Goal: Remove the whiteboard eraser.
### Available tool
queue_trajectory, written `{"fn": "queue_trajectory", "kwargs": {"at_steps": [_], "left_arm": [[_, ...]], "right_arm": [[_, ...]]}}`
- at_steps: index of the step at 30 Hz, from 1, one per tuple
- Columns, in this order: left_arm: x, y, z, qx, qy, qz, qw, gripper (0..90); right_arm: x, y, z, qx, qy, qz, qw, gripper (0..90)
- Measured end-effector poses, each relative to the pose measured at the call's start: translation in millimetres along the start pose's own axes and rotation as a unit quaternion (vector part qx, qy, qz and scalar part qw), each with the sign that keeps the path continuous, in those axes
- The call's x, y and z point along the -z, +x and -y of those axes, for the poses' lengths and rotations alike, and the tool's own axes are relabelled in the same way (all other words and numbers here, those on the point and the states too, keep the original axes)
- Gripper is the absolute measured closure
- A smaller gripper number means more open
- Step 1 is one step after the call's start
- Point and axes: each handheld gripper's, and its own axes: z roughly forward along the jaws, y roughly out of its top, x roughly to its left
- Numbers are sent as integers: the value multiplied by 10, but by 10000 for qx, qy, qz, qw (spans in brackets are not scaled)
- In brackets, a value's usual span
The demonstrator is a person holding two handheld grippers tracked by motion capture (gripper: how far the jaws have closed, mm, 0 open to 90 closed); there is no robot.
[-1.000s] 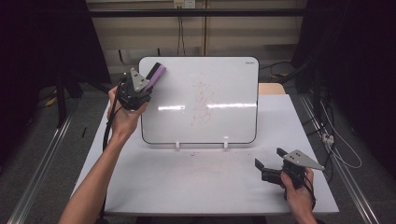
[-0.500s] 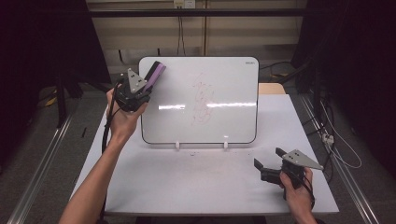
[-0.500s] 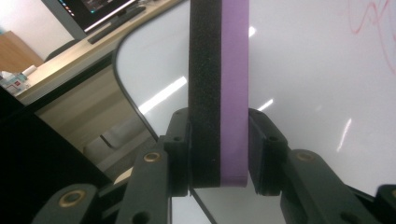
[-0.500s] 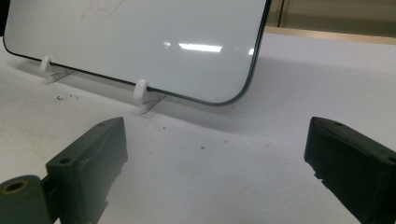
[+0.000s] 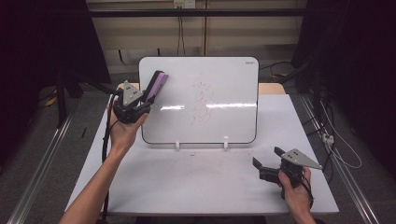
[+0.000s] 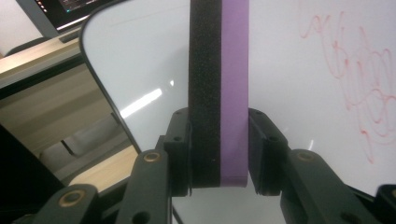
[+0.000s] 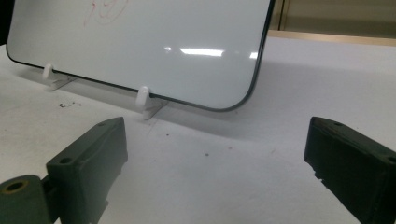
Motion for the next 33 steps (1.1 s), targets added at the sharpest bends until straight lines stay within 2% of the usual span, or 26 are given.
{"fn": "queue_trajectory", "kwargs": {"at_steps": [7,9,15,19,22,25,29,31,33], "left_arm": [[-4,-94,113,156,-99,190,9996,646],[-2,-132,140,124,-106,223,9996,647],[22,-246,175,202,-196,425,9987,646],[60,-366,152,291,-295,635,9971,647],[73,-442,148,330,-388,724,9961,646],[71,-500,160,472,-405,855,9944,647],[60,-568,176,652,-484,924,9924,647],[47,-597,185,751,-490,991,9910,647],[29,-634,184,750,-488,1009,9909,647]], "right_arm": [[-19,14,-47,5,-131,-57,9999,42],[-40,28,-65,75,-172,-84,9998,39],[-127,103,-111,95,-326,-189,9992,36],[-190,180,-143,50,-454,-272,9986,38],[-226,255,-177,123,-480,-412,9979,34],[-264,328,-235,113,-582,-486,9971,36],[-337,443,-339,102,-703,-619,9955,37],[-375,504,-394,156,-788,-759,9939,31],[-416,561,-456,181,-907,-895,9917,29]]}}
